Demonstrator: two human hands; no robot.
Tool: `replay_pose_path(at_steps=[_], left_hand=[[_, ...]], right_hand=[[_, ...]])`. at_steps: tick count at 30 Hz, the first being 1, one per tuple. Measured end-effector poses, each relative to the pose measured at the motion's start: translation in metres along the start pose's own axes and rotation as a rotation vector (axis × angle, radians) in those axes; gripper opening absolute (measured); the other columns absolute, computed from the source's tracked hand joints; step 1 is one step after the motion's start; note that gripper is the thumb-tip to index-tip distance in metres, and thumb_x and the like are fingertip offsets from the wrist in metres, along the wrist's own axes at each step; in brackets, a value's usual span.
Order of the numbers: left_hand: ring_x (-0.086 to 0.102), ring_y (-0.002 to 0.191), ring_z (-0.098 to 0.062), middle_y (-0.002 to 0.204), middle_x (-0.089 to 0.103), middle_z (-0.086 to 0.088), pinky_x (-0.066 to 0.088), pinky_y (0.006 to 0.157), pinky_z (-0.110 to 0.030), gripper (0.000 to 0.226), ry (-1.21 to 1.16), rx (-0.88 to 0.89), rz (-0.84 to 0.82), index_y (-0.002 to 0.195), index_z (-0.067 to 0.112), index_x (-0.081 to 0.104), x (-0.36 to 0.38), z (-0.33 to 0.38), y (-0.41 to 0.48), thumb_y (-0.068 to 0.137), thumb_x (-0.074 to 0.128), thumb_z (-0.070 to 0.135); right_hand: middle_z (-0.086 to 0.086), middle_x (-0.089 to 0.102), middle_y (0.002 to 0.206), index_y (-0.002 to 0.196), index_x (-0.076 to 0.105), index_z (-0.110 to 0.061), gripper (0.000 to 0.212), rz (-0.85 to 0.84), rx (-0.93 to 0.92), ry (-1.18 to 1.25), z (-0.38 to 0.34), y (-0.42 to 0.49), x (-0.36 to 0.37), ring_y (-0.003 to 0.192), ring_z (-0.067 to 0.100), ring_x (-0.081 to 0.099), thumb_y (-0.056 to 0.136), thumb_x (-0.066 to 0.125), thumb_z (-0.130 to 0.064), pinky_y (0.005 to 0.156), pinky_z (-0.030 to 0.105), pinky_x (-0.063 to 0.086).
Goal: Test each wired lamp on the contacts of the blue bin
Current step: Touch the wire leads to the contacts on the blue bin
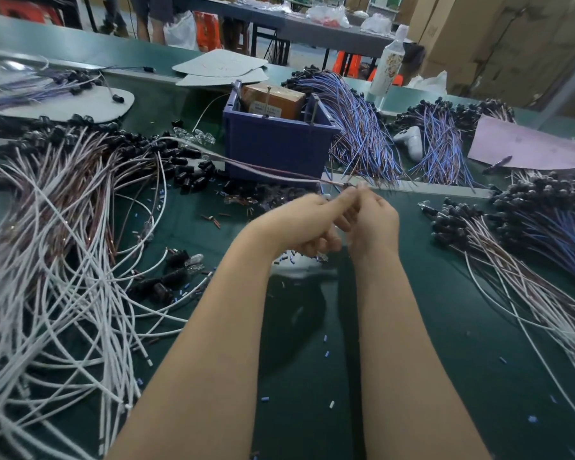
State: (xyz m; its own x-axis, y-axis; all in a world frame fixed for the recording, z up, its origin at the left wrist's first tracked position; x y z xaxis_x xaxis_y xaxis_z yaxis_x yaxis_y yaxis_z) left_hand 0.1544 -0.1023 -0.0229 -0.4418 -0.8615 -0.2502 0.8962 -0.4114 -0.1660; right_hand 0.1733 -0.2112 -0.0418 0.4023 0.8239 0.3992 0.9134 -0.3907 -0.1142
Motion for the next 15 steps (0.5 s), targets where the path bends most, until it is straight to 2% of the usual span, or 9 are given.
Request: replay_pose_path(at_steps=[2,3,6,9,11,13,15], left_hand=[[0.037,0.039,-0.006,0.055,0.054,0.002,0.032,0.042,-0.015,0.048,-0.318,-0.097,0.052,0.097,0.012,0.057,-0.001,-0.014,0.003,0.096,0.037,0.056],[0.036,0.041,-0.006,0.055,0.051,0.004,0.03,0.042,-0.015,0.042,-0.477,-0.083,0.121,0.1,0.012,0.053,-0.008,-0.019,0.004,0.096,0.04,0.051],[0.035,0.046,-0.004,0.06,0.047,0.005,0.027,0.044,-0.015,0.021,-0.723,0.108,0.34,0.099,0.012,0.055,-0.04,-0.021,0.002,0.099,0.045,0.031],[0.039,0.047,-0.002,0.063,0.049,0.005,0.031,0.046,-0.014,0.021,-0.857,0.217,0.53,0.093,0.012,0.062,-0.058,-0.023,-0.004,0.101,0.044,0.019],[0.041,0.047,0.0,0.062,0.05,0.007,0.034,0.047,-0.014,0.022,-0.867,0.25,0.63,0.086,0.013,0.062,-0.064,-0.023,-0.009,0.1,0.046,0.018],[0.044,0.049,0.0,0.06,0.052,0.008,0.039,0.05,-0.014,0.022,-0.845,0.278,0.661,0.083,0.013,0.061,-0.066,-0.021,-0.01,0.099,0.048,0.018],[0.049,0.052,0.0,0.059,0.055,0.01,0.045,0.056,-0.015,0.022,-0.759,0.294,0.655,0.082,0.013,0.063,-0.066,-0.018,-0.009,0.098,0.05,0.018]], right_hand=[[0.006,0.057,0.066,0.081,0.053,-0.007,0.019,0.021,-0.011,-0.005,0.0,0.001,-0.002,0.053,0.011,0.055,0.099,0.048,-0.012,0.049,0.019,0.048],[0.005,0.057,0.065,0.078,0.053,-0.009,0.021,0.047,-0.017,-0.055,-0.001,0.003,-0.005,0.052,0.01,0.054,0.099,0.049,-0.012,0.048,0.017,0.046],[-0.001,0.054,0.063,0.075,0.053,-0.014,0.023,0.117,-0.022,-0.249,-0.001,0.008,-0.017,0.052,0.007,0.047,0.098,0.051,-0.019,0.043,0.015,0.039],[-0.002,0.045,0.059,0.074,0.051,-0.016,0.025,0.142,-0.002,-0.345,0.002,0.011,-0.022,0.05,0.01,0.037,0.098,0.049,-0.023,0.041,0.017,0.031],[-0.002,0.044,0.062,0.071,0.048,-0.017,0.028,0.184,-0.019,-0.443,-0.001,0.011,-0.024,0.055,0.012,0.038,0.098,0.048,-0.026,0.049,0.022,0.031],[0.0,0.05,0.07,0.075,0.052,-0.015,0.027,0.223,-0.103,-0.597,-0.009,0.006,-0.023,0.067,0.017,0.047,0.098,0.046,-0.029,0.061,0.028,0.037],[0.005,0.06,0.099,0.094,0.061,-0.013,0.025,0.272,-0.285,-0.889,-0.02,-0.002,-0.016,0.099,0.024,0.052,0.098,0.044,-0.031,0.088,0.034,0.041]])
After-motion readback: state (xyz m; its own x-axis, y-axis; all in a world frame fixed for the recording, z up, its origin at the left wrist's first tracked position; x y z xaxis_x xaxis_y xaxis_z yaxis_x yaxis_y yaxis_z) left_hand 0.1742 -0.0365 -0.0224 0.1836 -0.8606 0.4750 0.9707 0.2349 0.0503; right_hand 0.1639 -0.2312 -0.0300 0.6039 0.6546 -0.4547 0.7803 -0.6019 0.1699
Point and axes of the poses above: each hand's wrist, its own y-axis towards the middle knuckle, its own x-axis out of the palm, z = x × y, the point moved 6 cm from there along y, towards the middle knuckle
